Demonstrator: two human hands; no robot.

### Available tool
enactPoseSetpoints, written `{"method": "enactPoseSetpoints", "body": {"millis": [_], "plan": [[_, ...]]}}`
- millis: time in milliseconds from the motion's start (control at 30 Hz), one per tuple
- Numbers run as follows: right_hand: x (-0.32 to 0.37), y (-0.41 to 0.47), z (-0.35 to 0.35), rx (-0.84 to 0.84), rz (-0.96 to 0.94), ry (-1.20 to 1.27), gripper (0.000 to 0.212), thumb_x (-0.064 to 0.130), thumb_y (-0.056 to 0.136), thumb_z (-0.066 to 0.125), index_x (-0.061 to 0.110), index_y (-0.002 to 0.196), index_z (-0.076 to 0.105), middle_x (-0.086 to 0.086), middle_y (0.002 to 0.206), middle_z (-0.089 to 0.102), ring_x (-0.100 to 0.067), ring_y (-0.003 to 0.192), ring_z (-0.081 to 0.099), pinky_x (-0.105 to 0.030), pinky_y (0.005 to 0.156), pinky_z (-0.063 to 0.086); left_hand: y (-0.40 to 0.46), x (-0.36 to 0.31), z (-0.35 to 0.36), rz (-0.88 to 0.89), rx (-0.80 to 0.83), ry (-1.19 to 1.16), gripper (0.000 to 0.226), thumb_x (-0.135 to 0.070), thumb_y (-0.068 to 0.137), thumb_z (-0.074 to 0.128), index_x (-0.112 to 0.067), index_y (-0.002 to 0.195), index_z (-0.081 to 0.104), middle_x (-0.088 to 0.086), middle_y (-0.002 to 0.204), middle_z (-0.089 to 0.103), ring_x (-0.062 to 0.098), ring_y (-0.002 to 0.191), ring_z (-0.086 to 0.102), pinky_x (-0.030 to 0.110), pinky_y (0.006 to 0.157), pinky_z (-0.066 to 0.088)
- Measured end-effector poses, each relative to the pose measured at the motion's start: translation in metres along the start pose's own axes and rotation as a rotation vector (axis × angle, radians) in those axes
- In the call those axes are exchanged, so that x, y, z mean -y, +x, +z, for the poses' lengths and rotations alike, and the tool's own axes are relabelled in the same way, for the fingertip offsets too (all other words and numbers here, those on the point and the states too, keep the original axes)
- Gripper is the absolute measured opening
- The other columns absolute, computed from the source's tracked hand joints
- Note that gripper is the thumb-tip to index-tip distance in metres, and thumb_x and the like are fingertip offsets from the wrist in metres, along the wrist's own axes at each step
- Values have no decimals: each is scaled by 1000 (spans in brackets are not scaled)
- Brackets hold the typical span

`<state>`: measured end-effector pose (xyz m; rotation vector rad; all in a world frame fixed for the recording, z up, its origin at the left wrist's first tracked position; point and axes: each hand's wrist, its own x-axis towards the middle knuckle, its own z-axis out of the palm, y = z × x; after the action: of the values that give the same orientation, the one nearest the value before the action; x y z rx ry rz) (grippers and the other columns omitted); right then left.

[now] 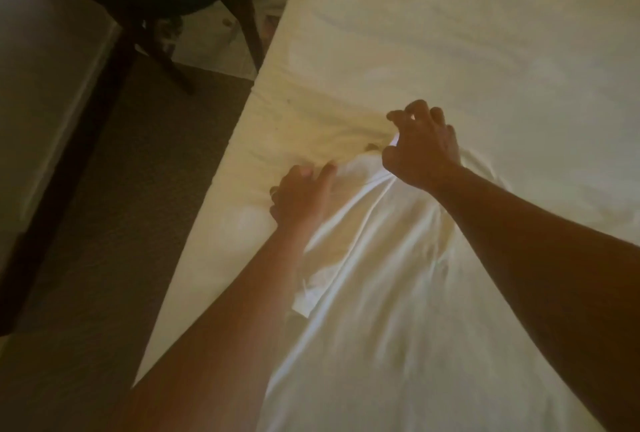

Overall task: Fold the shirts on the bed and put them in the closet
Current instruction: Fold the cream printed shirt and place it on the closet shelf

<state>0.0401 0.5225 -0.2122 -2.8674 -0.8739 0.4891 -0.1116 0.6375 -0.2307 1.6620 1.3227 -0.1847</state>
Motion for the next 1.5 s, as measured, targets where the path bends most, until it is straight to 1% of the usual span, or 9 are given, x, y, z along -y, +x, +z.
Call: {"method": "enactPoseSetpoints", "body": {"millis": [200, 333, 433, 533, 733, 833, 967, 1233, 1500], "plan": [[-19, 30, -14, 23, 133, 193, 21, 22, 91, 56, 15, 101, 73, -8, 110, 63, -30, 105, 60, -32, 82, 47, 33, -45, -6, 21, 179, -80, 30, -23, 85, 75, -13, 62, 59, 1, 55, 58, 22, 67, 60, 27, 65, 45], [-21, 63, -40, -90, 251, 503, 13, 21, 84, 63, 13, 86, 72, -7, 86, 70, -25, 82, 63, -29, 66, 46, 58, -87, -24, 138, 104, -123, 25, -23, 98, 63, -17, 74, 55, 2, 70, 54, 19, 64, 53, 23, 49, 42], [-29, 86, -48, -261, 437, 855, 15, 15, 81, 61, 15, 89, 73, -6, 84, 73, -25, 81, 70, -37, 73, 60, 79, -114, -27, 279, -91, -310, 11, -22, 97, 62, -23, 88, 56, 0, 83, 57, 19, 75, 59, 29, 55, 48], [-34, 85, -36, -323, 537, 1013, 38, 17, 87, 63, 22, 125, 66, -1, 112, 71, -20, 100, 67, -32, 89, 56, 91, -110, -22, 345, -208, -343, 16, -25, 90, 67, -30, 101, 55, 12, 115, 62, 28, 100, 65, 35, 76, 55], [-30, 62, -3, -149, 363, 711, 35, 18, 97, 59, 16, 132, 62, -3, 135, 63, -19, 120, 60, -23, 97, 42, 82, -61, -14, 147, -150, 408, 60, -56, 88, 62, -21, 135, 49, 10, 132, 53, 34, 120, 53, 49, 103, 44], [-29, 65, 4, -80, 401, 645, 35, 14, 97, 52, 14, 131, 61, -5, 133, 62, -23, 118, 59, -29, 95, 46, 87, -50, -18, 153, -94, 440, 40, -50, 88, 62, -18, 111, 60, 6, 112, 61, 34, 110, 57, 48, 98, 48], [-25, 70, 10, -13, 456, 642, 27, 9, 94, 50, 8, 114, 68, -11, 110, 68, -30, 100, 65, -39, 86, 56, 98, -41, -25, 166, -114, -13, 10, -26, 89, 67, -19, 90, 60, 2, 87, 61, 29, 87, 61, 36, 74, 49], [-3, 91, 17, 52, 434, 655, 23, 21, 89, 63, 12, 69, 57, -2, 62, 54, -22, 61, 52, -27, 52, 39, 105, -33, -36, 133, 1, -118, 21, -31, 93, 68, -11, 90, 62, 1, 75, 54, 16, 63, 48, 30, 59, 38], [-30, 99, 10, -353, 741, 986, 16, 15, 94, 55, 17, 109, 61, 1, 99, 62, -19, 87, 60, -21, 64, 41, 115, -22, -40, 98, -89, -257, 15, -32, 93, 71, -20, 99, 63, -1, 83, 62, 14, 65, 53, 29, 57, 45]]}}
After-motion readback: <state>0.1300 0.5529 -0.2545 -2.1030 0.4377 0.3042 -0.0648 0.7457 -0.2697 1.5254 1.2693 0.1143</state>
